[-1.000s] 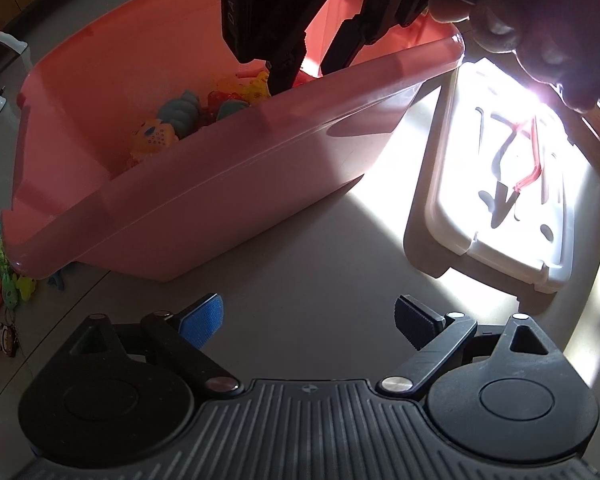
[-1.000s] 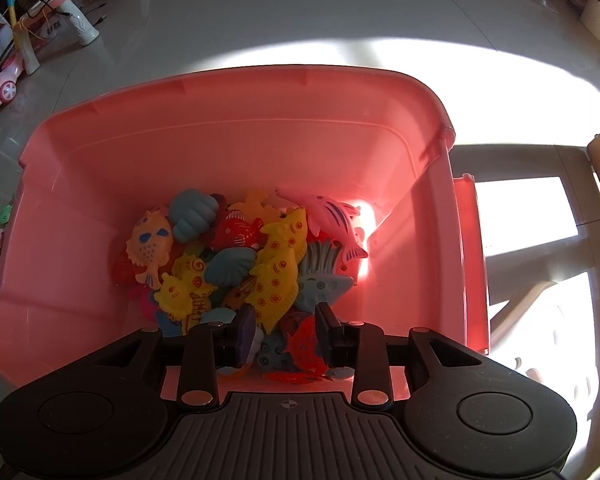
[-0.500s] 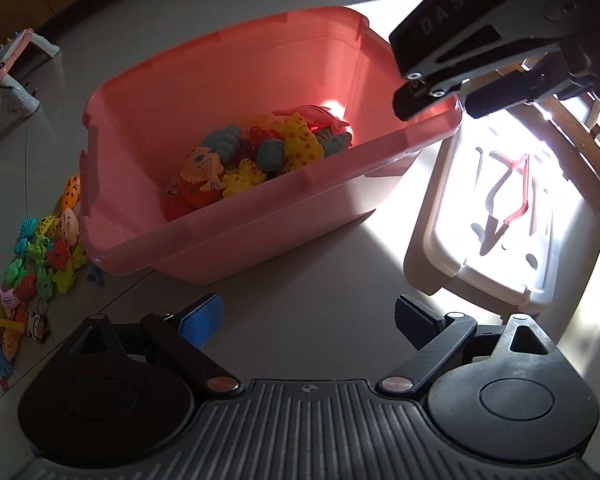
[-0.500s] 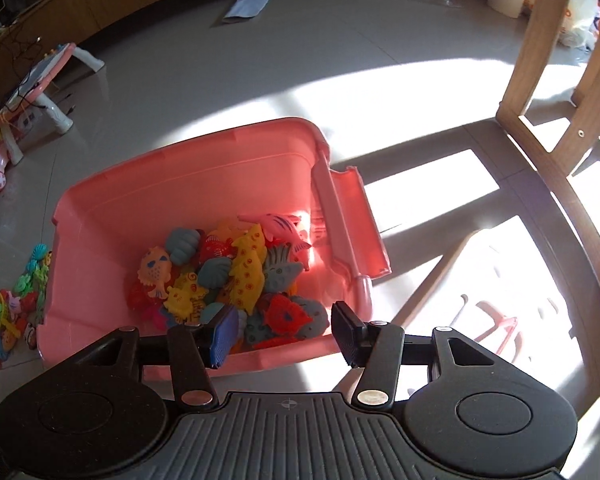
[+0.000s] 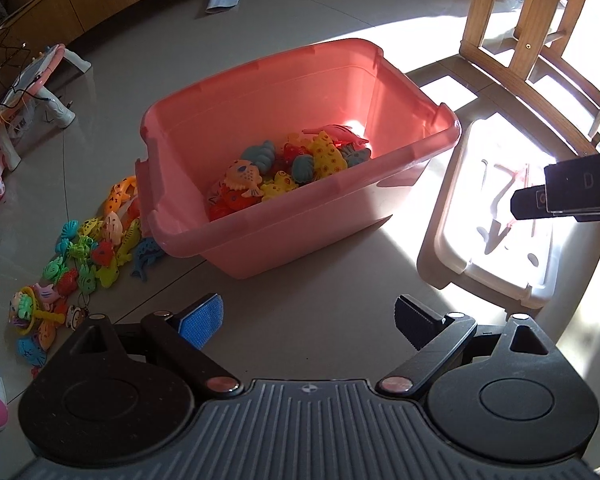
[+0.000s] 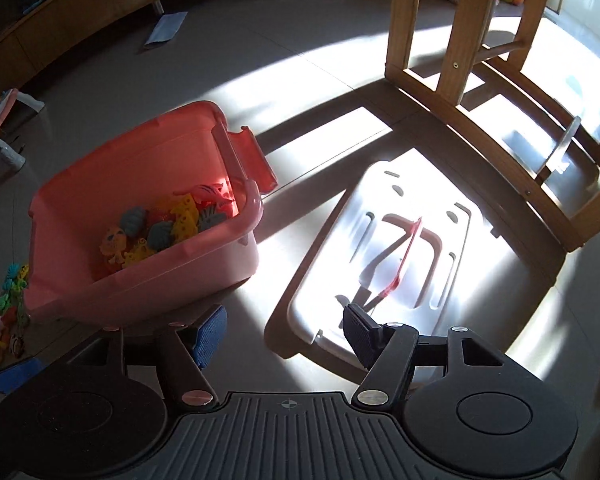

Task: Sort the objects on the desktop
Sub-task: 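Withdraw the right gripper from the pink bin, then move the left gripper toward the toy fish pile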

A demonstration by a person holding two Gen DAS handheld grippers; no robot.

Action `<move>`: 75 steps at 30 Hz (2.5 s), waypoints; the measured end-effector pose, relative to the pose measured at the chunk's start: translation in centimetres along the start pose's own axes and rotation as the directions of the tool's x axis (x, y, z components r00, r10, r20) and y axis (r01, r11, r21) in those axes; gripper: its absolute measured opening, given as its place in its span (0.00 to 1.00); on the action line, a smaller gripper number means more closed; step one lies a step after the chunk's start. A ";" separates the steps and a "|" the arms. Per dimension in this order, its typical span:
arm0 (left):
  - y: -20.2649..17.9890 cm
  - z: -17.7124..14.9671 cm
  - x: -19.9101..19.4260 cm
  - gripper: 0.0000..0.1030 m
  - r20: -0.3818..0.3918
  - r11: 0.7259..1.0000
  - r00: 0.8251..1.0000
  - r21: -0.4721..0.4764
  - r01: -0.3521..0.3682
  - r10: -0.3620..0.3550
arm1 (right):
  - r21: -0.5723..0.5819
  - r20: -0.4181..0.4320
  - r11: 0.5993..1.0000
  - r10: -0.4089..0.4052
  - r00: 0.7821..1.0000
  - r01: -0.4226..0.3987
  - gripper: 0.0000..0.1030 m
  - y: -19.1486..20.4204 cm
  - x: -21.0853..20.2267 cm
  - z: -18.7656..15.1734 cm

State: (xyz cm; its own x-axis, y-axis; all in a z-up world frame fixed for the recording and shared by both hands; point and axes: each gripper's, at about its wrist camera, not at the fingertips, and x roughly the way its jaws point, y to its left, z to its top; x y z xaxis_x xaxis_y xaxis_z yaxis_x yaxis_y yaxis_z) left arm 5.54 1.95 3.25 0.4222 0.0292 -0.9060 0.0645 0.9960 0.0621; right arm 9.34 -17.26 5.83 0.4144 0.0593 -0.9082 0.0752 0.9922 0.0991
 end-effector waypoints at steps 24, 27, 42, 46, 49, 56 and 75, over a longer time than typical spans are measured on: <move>4.4 -2.2 -1.4 0.92 -0.006 0.994 0.999 -0.100 -0.039 0.038 | -0.052 -0.140 0.995 -0.095 0.986 0.088 0.74 0.4 4.0 -6.4; 4.8 -2.2 -1.3 0.92 -0.009 0.994 0.999 -0.107 -0.036 0.035 | -0.051 -0.150 0.995 -0.092 0.984 0.085 0.74 0.5 4.4 -6.5; 7.5 -2.4 -1.0 0.92 0.001 0.990 0.999 -0.134 -0.048 0.049 | -0.064 -0.190 0.993 -0.106 0.976 0.096 0.75 1.4 6.6 -7.5; 7.6 -3.0 -0.5 0.92 -0.011 0.994 0.999 -0.106 -0.038 0.037 | -0.080 -0.203 0.992 -0.109 0.973 0.094 0.75 2.3 7.3 -8.0; 7.6 -3.2 -0.3 0.92 -0.009 0.995 0.999 -0.088 -0.041 0.040 | -0.106 -0.205 0.991 -0.107 0.973 0.087 0.76 3.3 7.6 -8.3; 9.9 -3.3 -0.1 0.92 -0.010 0.990 0.999 -0.133 -0.048 0.048 | -0.135 -0.218 0.988 -0.108 0.970 0.080 0.77 4.5 8.5 -8.8; 20.3 -6.1 2.4 0.92 -0.030 0.926 0.995 -0.364 -0.104 0.100 | -0.204 -0.264 0.977 -0.121 0.957 0.068 0.78 7.2 11.1 -11.2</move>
State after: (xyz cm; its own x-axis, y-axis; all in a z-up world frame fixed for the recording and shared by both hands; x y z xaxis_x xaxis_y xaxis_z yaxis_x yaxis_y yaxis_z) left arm 2.40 22.74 -0.25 0.3995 0.1310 -0.9073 -0.3133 0.9497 -0.0008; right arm 4.38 -8.19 -8.11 0.1485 -0.0348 -0.9883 -0.0835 0.9954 -0.0476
